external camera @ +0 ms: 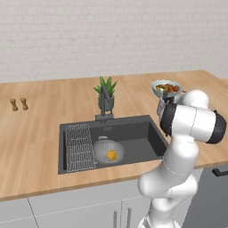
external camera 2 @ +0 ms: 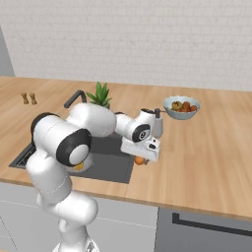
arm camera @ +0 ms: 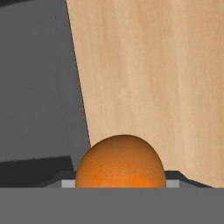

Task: Put the colander in the sink, put the mango, tangerine in the colander, and turn on the sink faucet and pour water over the colander.

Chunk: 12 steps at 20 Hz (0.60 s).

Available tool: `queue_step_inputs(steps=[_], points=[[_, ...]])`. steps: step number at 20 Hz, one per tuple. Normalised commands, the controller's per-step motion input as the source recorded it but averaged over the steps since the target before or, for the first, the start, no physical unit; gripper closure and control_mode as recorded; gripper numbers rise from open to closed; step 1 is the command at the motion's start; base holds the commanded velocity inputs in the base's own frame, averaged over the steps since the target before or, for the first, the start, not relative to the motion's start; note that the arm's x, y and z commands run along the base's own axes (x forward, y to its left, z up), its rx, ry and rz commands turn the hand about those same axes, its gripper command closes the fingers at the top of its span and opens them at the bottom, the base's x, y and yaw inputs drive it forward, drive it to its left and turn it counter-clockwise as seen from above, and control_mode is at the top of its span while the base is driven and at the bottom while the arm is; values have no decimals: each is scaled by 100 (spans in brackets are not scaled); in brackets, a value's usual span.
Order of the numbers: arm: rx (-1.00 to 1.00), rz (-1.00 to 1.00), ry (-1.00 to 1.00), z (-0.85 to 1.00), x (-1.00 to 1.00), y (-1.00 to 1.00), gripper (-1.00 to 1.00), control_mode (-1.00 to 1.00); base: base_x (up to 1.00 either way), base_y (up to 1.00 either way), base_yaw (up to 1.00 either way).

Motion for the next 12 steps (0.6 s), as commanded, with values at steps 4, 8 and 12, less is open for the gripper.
queue_step_inputs(steps=[4,8,12], points=[[0,11,0,2,0,82,100,-100,0,0,0],[0,11,0,4,0,77,100,-100,0,0,0],[0,13,0,0,0,73,100,-100,0,0,0]])
